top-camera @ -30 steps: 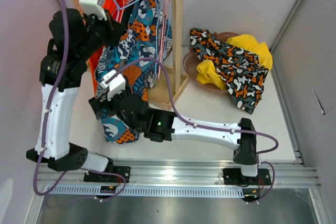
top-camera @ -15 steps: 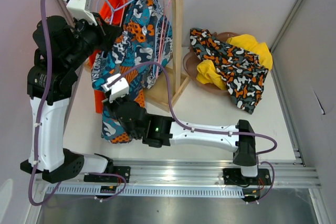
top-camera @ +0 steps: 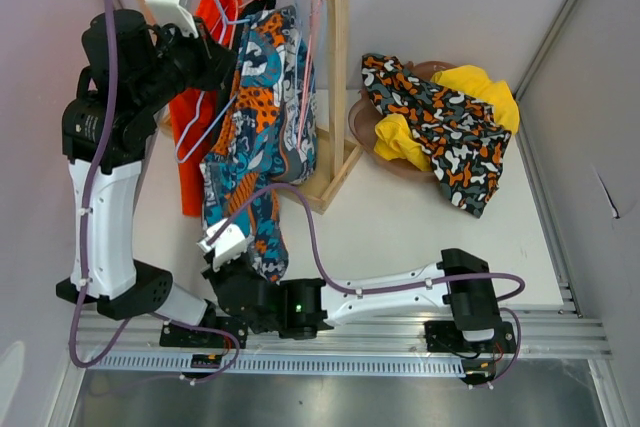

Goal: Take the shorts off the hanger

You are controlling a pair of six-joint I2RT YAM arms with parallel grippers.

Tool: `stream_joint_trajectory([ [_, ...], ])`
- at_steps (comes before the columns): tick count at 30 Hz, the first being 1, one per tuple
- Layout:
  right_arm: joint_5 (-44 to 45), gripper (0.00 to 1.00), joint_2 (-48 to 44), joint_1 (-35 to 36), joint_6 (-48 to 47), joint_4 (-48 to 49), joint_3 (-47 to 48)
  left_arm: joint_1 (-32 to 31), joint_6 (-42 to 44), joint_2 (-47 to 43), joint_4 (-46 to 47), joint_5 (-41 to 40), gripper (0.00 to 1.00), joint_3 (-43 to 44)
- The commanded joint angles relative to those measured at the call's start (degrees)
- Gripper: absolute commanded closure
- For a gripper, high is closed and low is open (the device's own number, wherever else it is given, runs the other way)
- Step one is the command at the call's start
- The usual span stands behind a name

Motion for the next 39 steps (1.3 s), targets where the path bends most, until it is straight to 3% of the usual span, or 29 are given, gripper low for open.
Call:
stream_joint_trajectory([
  [1, -3.85, 1.0, 2.67, 1.72, 5.87, -4.72, -2.21, 0.71, -0.85, -2.06, 12.45, 0.77, 1.0, 0.98],
  [6, -7.11, 1.0, 5.74, 1.54, 8.84, -4.36, -1.42, 1.32, -1.02, -1.88, 11.84, 0.32, 1.0, 4.75],
  [11, -2.72, 1.0, 3.29, -1.44, 4.39, -2.08, -1.51, 1.32, -3.3, -8.82, 11.84, 3.23, 1.0, -8.06],
  [13, -2.27, 1.0, 0.49, -4.68, 0.78, 0.38, -1.16, 1.15, -4.79, -15.73, 14.71, 4.19, 1.0, -20.5],
  [16, -2.71, 1.0, -1.81, -9.95, -6.43, 1.62, 1.12, -0.25, -6.12, -21.91, 16.05, 6.83, 1.0, -32.4],
  [19, -3.5, 1.0, -4.18, -14.09, -12.24, 2.15, 5.08, -3.16, -5.33, -27.36, 12.64, 4.03, 1.0, -37.69],
  [23, -5.26, 1.0, -4.71, -22.87, -12.34, -1.89, 12.89, -3.95, -5.41, -30.89, 4.66, 2.53, 1.0, -37.97],
  [26, -6.49, 1.0, -5.41, -25.35, -10.15, -5.49, 14.05, -5.62, -5.85, -32.82, 2.87, -0.62, 1.0, -38.05],
  [30, -8.68, 1.0, -8.92, -23.52, -5.06, -7.17, 6.26, -5.8, -4.45, -32.39, 2.0, -5.02, 1.0, -38.59],
  [32, -8.78, 1.0, -10.42, -21.24, -1.54, -6.91, 2.12, -5.8, -3.4, -30.99, 1.38, -6.26, 1.0, -34.81],
  [39, -3.68, 1.0, -13.59, -1.84, 2.52, -4.36, -11.52, -5.8, -0.93, -22.72, 2.42, -13.55, 1.0, -23.21],
])
